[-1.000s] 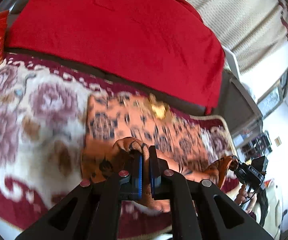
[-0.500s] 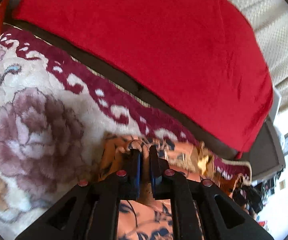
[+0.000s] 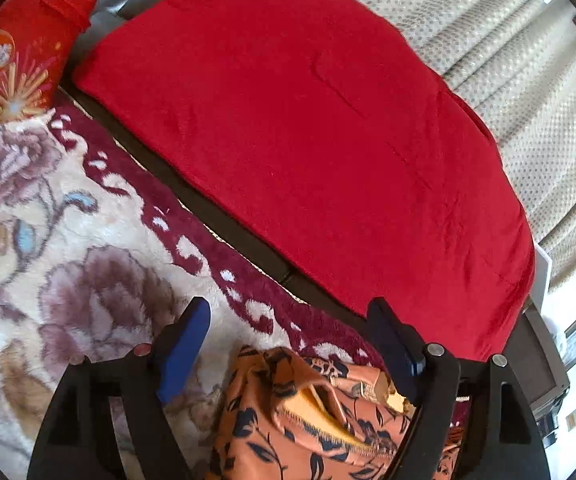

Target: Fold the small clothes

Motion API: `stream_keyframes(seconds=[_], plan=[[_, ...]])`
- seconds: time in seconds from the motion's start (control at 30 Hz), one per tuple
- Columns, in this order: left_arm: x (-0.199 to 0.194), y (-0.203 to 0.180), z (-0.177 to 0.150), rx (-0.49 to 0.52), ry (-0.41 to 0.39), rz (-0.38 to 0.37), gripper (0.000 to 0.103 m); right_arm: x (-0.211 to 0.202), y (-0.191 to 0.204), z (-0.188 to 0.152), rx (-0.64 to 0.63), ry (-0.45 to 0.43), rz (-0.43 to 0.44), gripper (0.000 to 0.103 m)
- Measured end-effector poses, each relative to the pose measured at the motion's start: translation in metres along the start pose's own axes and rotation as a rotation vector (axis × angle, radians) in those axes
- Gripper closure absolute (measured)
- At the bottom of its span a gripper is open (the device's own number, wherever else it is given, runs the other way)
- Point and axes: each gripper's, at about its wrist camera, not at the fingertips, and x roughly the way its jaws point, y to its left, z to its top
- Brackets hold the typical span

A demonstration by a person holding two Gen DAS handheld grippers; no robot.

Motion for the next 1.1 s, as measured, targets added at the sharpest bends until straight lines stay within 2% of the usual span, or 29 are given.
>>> stream_keyframes(seconds=[0.03, 0.1, 0.2, 0.27, 0.3, 0.37, 0.43, 0.47, 0.53, 0.6, 0.63, 0.7, 0.73, 0.8, 0.83, 0.93, 1.0, 1.1], plan=[[-0.003, -0.005, -0.004, 0.028, 0.010, 0.005, 0.022, -0.007, 0.000, -0.002, 0.011, -0.047, 0.006, 0.014], [-0.005, -0.020, -0.012, 0.112, 0.047, 0.027, 0.022, -0.020, 0.002, -0.005, 0.010, -0.128, 0.007, 0.014], [-0.014, -0.043, -0.033, 0.244, 0.077, 0.039, 0.022, -0.031, 0.010, -0.009, -0.025, -0.129, -0.005, 0.016], [-0.013, -0.054, -0.051, 0.326, 0.135, 0.075, 0.022, -0.028, 0.025, -0.017, -0.113, -0.063, -0.052, 0.018], [-0.011, -0.057, -0.061, 0.350, 0.164, 0.071, 0.022, -0.023, 0.035, -0.024, -0.168, -0.019, -0.067, 0.028], [-0.003, -0.059, -0.076, 0.383, 0.233, 0.059, 0.022, -0.006, 0.056, -0.044, -0.296, 0.098, -0.138, 0.038], [0.017, -0.058, -0.085, 0.421, 0.340, 0.086, 0.022, 0.013, 0.070, -0.067, -0.411, 0.197, -0.168, 0.050], [0.029, -0.054, -0.088, 0.416, 0.384, 0.080, 0.022, 0.023, 0.076, -0.078, -0.468, 0.251, -0.193, 0.056], [0.047, -0.046, -0.084, 0.349, 0.423, 0.054, 0.022, 0.044, 0.083, -0.098, -0.569, 0.344, -0.257, 0.058], [0.068, -0.040, -0.071, 0.266, 0.444, 0.005, 0.022, 0.064, 0.086, -0.107, -0.623, 0.375, -0.296, 0.058], [0.081, -0.038, -0.062, 0.219, 0.433, -0.044, 0.022, 0.076, 0.089, -0.108, -0.650, 0.368, -0.330, 0.058], [0.089, -0.034, -0.054, 0.172, 0.393, -0.065, 0.022, 0.094, 0.089, -0.103, -0.658, 0.342, -0.362, 0.058], [0.091, -0.031, -0.049, 0.142, 0.359, -0.079, 0.022, 0.100, 0.090, -0.102, -0.639, 0.318, -0.346, 0.058], [0.090, -0.027, -0.040, 0.087, 0.301, -0.114, 0.022, 0.100, 0.091, -0.085, -0.578, 0.198, -0.248, 0.057], [0.088, -0.025, -0.036, 0.070, 0.266, -0.117, 0.022, 0.096, 0.091, -0.074, -0.545, 0.118, -0.208, 0.057], [0.081, -0.017, -0.029, 0.041, 0.186, -0.096, 0.022, 0.081, 0.083, -0.049, -0.438, -0.010, -0.165, 0.054], [0.084, -0.010, -0.026, 0.018, 0.198, -0.081, 0.022, 0.070, 0.080, -0.046, -0.423, -0.032, -0.168, 0.054], [0.075, -0.013, -0.026, 0.018, 0.207, -0.086, 0.022, 0.059, 0.081, -0.049, -0.457, -0.011, -0.242, 0.054]])
